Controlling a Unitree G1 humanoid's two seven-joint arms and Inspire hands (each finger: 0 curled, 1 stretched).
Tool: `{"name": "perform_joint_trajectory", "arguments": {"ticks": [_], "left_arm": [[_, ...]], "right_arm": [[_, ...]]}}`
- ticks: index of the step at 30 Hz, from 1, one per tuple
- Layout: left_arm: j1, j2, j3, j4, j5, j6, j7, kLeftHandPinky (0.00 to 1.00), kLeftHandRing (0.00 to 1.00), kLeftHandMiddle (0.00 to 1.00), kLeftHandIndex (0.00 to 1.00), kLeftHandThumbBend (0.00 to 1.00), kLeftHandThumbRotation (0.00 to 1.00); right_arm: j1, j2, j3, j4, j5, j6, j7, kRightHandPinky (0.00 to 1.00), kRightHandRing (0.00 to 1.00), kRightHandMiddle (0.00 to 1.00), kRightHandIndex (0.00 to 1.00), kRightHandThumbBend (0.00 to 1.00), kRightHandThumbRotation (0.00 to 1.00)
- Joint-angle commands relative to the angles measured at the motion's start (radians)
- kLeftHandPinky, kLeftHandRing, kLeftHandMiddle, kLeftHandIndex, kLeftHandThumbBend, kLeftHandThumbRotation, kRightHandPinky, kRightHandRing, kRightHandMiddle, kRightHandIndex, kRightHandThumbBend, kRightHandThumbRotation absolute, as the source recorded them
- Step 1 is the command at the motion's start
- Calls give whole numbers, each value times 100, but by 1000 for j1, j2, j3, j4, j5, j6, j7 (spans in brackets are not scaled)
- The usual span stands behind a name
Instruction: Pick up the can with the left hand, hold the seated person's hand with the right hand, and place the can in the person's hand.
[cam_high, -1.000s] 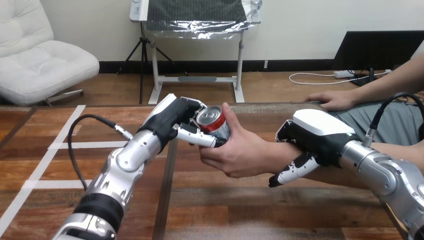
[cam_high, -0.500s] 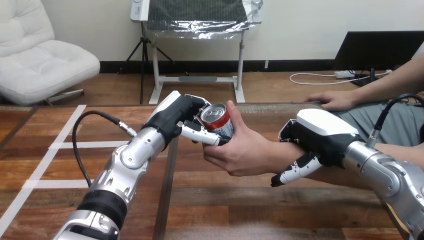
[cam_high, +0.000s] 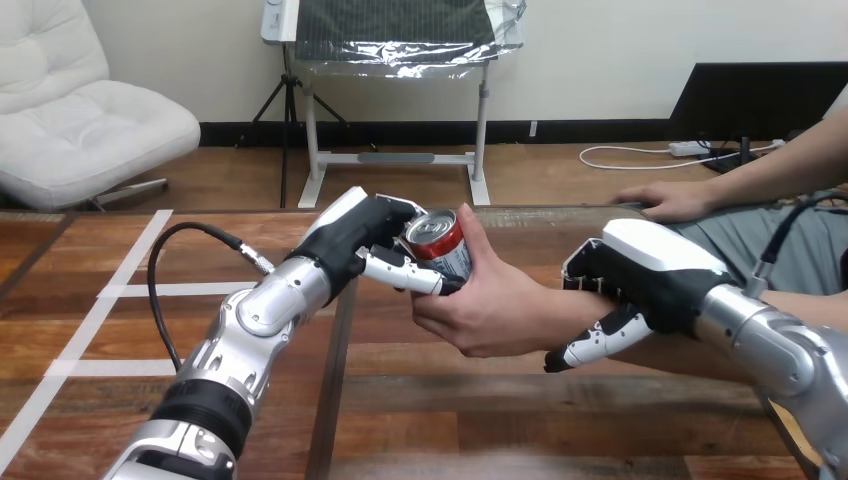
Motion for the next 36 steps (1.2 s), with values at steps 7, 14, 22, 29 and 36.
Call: {"name": "perform_joint_trajectory", "arguments": {"ticks": [7,14,22,29,36], "left_arm": [[-24,-49,5,-61,-38,-39,-31,69,77,78,76,79,74],[10,-40,10,-98,-48,-42,-37,79,82,80,81,83,85],[56,-28,18,-143,-76,-60,-42,89,87,83,84,91,95],[86,-20,29,-163,-106,-78,-59,89,88,84,86,90,99],[113,-16,39,-169,-129,-89,-60,82,85,84,86,92,100]], "right_arm": [[66,53,22,-34,85,-27,82,51,60,64,69,97,64],[85,39,12,-56,115,-31,107,61,70,71,76,100,73],[100,30,-2,-68,162,-47,144,67,76,77,81,100,80],[114,28,-16,-83,183,-45,160,69,77,78,82,100,84],[124,27,-27,-91,205,-50,168,69,78,79,82,100,85]]}}
